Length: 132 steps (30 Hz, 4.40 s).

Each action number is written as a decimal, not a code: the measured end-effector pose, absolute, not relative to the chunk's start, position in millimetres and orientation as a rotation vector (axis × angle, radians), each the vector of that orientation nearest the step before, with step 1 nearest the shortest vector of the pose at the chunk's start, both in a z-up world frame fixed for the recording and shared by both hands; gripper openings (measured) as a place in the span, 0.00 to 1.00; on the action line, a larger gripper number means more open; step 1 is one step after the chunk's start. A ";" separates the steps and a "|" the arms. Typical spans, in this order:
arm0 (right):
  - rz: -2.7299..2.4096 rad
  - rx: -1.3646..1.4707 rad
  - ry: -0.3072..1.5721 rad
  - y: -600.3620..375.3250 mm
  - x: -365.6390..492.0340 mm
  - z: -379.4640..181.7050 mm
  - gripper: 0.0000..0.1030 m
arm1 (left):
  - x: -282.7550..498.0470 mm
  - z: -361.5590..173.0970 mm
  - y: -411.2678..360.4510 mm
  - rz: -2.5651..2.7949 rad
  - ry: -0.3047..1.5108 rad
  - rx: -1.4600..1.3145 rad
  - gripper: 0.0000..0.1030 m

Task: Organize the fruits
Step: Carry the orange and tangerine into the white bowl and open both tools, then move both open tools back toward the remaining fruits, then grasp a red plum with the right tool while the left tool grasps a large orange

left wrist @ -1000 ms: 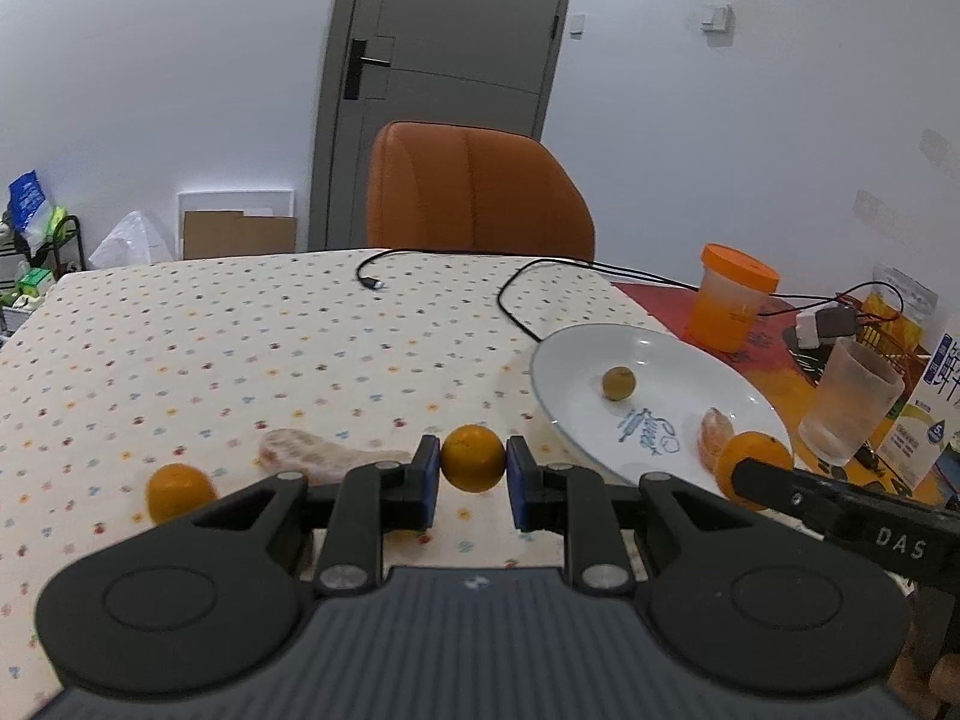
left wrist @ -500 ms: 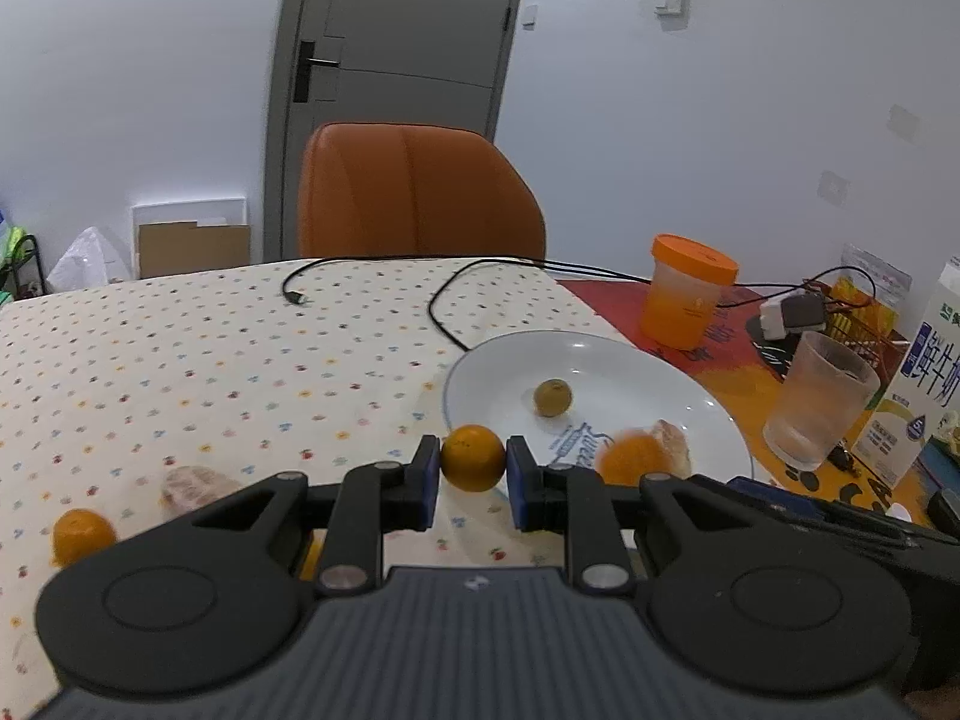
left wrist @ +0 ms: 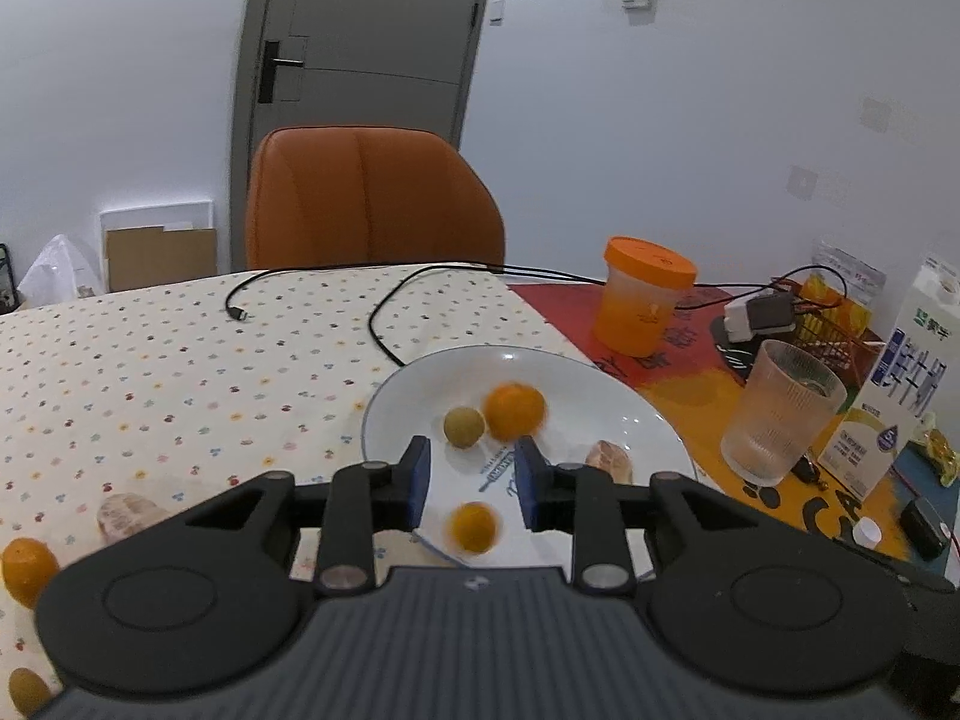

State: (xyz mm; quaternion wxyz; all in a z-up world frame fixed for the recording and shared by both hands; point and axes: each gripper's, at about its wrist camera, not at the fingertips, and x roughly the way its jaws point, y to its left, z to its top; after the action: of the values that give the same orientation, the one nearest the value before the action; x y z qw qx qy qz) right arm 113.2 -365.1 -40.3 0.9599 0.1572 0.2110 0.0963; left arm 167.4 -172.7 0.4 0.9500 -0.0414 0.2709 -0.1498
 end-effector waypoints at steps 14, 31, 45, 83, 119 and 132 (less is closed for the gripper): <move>0.182 0.330 0.415 -351.8 109.1 -36.6 0.94 | 145.9 -0.8 -125.1 -0.153 0.562 -0.094 0.79; 0.234 0.344 0.407 -323.6 95.9 -22.8 1.00 | 106.8 8.8 -74.9 -0.045 0.538 -0.090 0.91; 0.279 0.302 0.420 -302.1 86.4 -15.1 1.00 | 82.0 10.1 -45.6 -0.008 0.532 -0.107 0.91; 0.438 0.201 0.526 -226.6 120.5 -40.5 0.69 | 96.4 -22.8 13.7 0.029 0.551 -0.200 0.81; 0.532 0.109 0.654 -164.5 165.2 -52.8 0.30 | 142.5 -59.1 42.6 0.022 0.615 -0.328 0.34; 0.486 0.081 0.654 -153.8 176.2 -59.3 0.21 | 134.9 -59.3 60.7 0.042 0.608 -0.346 0.34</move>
State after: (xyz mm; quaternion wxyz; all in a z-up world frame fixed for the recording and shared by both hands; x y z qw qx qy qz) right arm 176.2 -153.8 -59.3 0.9173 0.0394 0.3181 0.2365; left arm 134.9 60.7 -59.3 0.9391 -0.1697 0.2980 0.0205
